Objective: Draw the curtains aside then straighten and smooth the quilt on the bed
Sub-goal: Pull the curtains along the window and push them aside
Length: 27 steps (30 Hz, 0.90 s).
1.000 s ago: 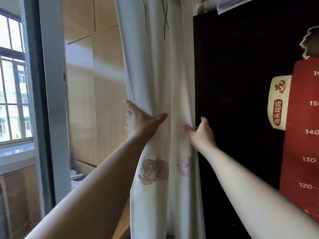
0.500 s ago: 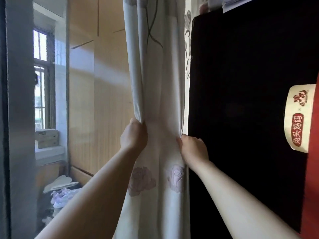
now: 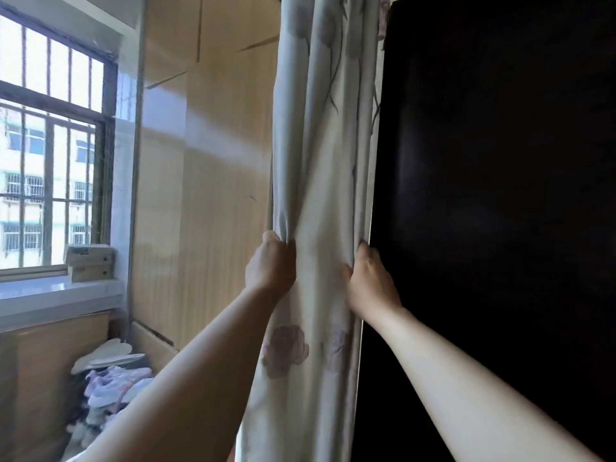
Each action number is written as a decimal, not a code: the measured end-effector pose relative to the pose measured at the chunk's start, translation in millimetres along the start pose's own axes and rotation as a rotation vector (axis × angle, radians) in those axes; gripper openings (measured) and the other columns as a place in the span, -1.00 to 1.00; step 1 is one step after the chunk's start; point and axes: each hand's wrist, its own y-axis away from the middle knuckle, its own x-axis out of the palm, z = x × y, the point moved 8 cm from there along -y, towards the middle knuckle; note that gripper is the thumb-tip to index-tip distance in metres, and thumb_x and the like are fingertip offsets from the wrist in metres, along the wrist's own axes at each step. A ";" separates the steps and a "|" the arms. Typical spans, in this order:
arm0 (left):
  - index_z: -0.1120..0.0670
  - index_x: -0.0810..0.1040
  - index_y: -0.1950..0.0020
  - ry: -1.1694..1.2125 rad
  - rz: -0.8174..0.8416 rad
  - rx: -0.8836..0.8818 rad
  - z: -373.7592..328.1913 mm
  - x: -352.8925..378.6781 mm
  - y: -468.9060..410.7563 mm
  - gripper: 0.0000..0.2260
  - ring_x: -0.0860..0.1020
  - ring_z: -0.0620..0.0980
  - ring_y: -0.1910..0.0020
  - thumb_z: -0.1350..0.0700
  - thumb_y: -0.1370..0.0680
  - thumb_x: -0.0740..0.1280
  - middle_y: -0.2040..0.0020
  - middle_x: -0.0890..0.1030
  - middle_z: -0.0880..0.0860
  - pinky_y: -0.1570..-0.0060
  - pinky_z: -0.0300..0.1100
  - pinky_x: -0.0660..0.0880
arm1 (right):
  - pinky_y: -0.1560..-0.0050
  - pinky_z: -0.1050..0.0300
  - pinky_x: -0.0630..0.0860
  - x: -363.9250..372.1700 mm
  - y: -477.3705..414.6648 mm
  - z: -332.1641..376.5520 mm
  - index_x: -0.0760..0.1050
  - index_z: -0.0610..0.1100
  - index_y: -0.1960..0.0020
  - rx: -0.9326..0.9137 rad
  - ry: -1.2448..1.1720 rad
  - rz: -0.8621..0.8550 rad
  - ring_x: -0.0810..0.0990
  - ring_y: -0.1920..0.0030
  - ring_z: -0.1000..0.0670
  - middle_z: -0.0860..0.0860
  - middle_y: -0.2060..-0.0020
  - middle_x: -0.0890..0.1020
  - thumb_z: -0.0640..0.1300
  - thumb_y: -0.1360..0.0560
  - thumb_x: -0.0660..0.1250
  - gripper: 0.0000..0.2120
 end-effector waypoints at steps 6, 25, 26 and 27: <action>0.05 -0.33 -0.54 0.048 -0.177 0.276 -4.3 1.5 2.1 -0.20 0.39 0.24 -0.30 0.07 -0.59 0.25 -0.46 0.22 0.20 -0.18 0.07 0.40 | -0.04 0.00 0.50 -39.6 -38.3 31.3 -0.28 -0.08 -0.55 -0.136 -0.104 -0.186 0.53 -0.15 -0.24 -0.19 -0.45 0.18 -0.05 -0.60 0.18 -0.25; -0.12 -0.37 -0.51 -0.416 -0.005 0.289 7.1 73.5 -96.7 -0.21 0.43 0.10 0.37 0.30 -0.53 0.09 0.09 0.63 0.12 0.34 -0.13 0.35 | 0.00 -0.08 0.51 39.7 -132.3 32.2 -0.26 -0.35 -0.51 -0.136 0.731 -0.056 0.62 -0.07 -0.19 -0.27 -0.39 0.28 -0.42 -0.52 0.03 -0.33; -0.13 -0.37 -0.51 -0.412 0.010 0.274 9.9 79.6 -103.7 -0.22 0.44 0.10 0.36 0.30 -0.53 0.09 0.10 0.63 0.12 0.33 -0.13 0.37 | -0.01 -0.08 0.51 45.4 -138.9 29.0 -0.26 -0.35 -0.51 -0.124 0.733 -0.048 0.61 -0.09 -0.18 -0.28 -0.41 0.25 -0.42 -0.51 0.03 -0.32; -0.13 -0.38 -0.51 -0.415 0.019 0.271 10.9 86.4 -111.2 -0.22 0.46 0.09 0.35 0.31 -0.53 0.08 0.10 0.63 0.12 0.32 -0.13 0.38 | -0.03 -0.08 0.51 51.6 -147.0 25.6 -0.26 -0.34 -0.51 -0.111 0.732 -0.040 0.61 -0.11 -0.18 -0.28 -0.44 0.21 -0.42 -0.51 0.03 -0.32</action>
